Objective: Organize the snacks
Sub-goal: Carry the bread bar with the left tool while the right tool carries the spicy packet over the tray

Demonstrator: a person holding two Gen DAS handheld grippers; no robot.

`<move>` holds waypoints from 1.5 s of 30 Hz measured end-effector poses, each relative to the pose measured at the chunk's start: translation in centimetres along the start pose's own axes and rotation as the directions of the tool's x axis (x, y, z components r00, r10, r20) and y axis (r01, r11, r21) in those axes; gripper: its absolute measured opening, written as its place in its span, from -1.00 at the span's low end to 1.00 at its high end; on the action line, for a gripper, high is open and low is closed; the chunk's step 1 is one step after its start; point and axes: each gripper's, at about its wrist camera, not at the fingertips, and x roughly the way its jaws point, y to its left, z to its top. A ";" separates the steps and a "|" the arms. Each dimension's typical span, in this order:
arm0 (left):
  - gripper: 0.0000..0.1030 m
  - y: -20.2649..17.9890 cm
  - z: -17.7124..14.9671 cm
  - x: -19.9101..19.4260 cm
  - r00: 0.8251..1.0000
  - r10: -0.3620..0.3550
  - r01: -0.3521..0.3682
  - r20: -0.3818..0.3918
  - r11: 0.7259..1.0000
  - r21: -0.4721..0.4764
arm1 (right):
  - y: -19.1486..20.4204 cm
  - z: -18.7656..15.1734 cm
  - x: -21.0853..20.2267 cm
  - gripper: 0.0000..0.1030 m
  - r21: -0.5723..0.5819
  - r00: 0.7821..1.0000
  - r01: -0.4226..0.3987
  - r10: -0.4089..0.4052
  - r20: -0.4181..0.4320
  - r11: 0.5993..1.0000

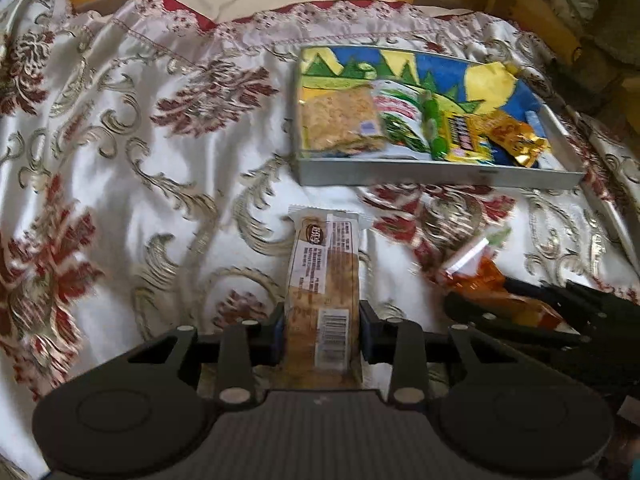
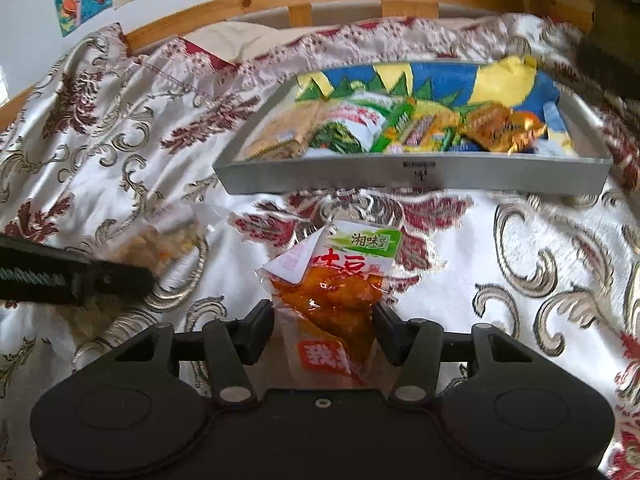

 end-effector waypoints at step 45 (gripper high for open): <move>-0.26 -5.2 13.9 8.6 0.946 -0.100 0.114 0.309 0.993 -0.027 | -9.2 11.7 8.0 0.09 -0.035 0.952 0.171 -0.157 0.262 0.985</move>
